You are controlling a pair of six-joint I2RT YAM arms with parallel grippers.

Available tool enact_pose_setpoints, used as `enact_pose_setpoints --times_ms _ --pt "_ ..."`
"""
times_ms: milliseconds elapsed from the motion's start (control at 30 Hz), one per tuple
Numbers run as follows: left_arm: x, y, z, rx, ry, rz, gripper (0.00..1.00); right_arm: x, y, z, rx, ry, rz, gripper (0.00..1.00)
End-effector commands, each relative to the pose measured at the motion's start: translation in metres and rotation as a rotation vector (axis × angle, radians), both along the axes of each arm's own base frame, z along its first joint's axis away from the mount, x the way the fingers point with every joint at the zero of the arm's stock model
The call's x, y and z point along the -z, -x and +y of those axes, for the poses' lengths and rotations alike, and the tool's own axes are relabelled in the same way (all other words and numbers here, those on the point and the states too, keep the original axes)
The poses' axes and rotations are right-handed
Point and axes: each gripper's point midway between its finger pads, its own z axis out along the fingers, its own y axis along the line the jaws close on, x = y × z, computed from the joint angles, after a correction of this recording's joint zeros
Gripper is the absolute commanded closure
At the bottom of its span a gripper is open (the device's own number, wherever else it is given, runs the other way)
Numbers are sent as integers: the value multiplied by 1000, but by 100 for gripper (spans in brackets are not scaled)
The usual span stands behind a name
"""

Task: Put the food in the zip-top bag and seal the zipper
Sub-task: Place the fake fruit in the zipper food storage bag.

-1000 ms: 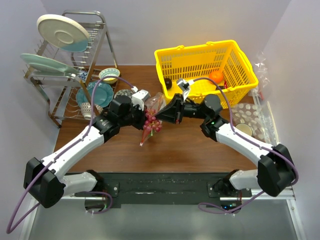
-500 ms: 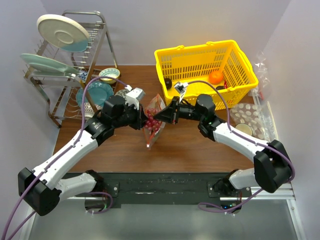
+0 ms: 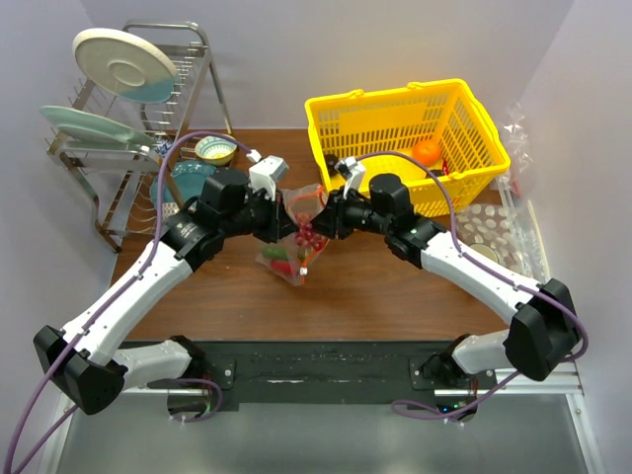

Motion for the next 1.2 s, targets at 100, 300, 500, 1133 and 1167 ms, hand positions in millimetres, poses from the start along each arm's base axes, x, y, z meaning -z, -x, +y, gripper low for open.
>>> enact_pose_setpoints --times_ms 100,300,500,1133,1167 --pt "-14 3 2 -4 0 11 100 -51 0 8 40 13 -117 39" --pt "-4 -4 16 -79 -61 17 100 -71 3 -10 88 63 -130 42" --pt "-8 -6 21 -106 -71 -1 100 -70 1 -26 138 176 -88 52" --pt "-24 -57 111 -471 -488 -196 100 -90 -58 -82 336 387 -100 53" --pt "-23 -59 113 -484 -498 -203 100 -94 -62 -83 315 357 -84 53"
